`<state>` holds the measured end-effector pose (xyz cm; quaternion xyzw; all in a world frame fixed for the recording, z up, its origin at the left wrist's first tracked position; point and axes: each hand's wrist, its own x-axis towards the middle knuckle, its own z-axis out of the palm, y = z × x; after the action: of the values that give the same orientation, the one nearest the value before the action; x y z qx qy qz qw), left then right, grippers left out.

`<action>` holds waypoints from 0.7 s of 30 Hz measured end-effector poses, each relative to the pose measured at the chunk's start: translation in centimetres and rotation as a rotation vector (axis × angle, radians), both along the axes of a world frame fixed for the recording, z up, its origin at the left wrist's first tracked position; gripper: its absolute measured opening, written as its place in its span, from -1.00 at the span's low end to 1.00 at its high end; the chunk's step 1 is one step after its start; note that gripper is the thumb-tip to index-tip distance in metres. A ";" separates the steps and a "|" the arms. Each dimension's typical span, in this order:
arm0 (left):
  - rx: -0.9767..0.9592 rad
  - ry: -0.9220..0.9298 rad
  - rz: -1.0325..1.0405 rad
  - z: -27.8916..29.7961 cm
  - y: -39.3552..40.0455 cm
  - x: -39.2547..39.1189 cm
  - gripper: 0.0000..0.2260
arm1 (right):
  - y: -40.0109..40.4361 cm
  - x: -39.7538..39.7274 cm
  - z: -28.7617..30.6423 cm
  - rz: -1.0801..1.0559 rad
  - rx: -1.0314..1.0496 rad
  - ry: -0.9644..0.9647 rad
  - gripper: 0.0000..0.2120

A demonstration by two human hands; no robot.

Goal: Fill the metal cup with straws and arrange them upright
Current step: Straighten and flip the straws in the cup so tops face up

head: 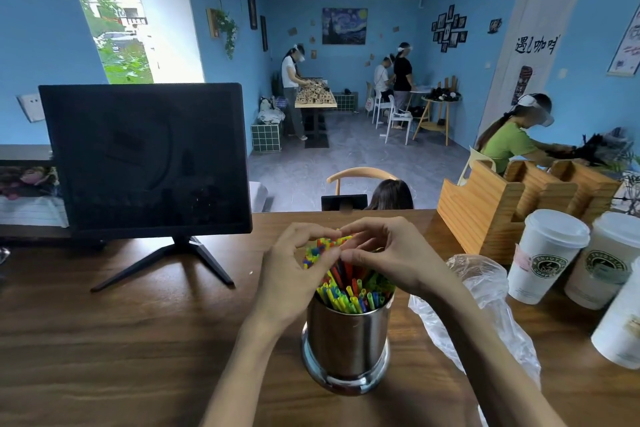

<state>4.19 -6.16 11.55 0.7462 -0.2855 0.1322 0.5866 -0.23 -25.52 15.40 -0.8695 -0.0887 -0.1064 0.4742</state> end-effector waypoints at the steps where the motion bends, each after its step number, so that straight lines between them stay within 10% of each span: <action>1: -0.071 0.057 -0.041 -0.1 0.1 0.0 -0.83 | 0.0 0.0 0.0 0.001 0.007 0.001 -0.73; 8: -0.056 0.137 -0.042 -1.0 0.5 1.1 -0.75 | 0.0 0.3 -0.4 0.019 0.014 -0.029 -0.80; 15: -0.013 0.354 0.098 -1.1 1.0 1.6 -0.81 | -0.5 0.6 -0.5 -0.114 0.572 -0.145 -0.89; 21: -0.016 0.368 0.124 -1.2 0.4 1.8 -0.87 | -0.7 2.0 -2.6 -0.197 0.141 -0.045 -0.80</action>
<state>6.00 -5.75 10.38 0.7694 -0.1258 0.0316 0.6255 1.73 -26.19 12.79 -0.8358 -0.0057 -0.1778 0.5194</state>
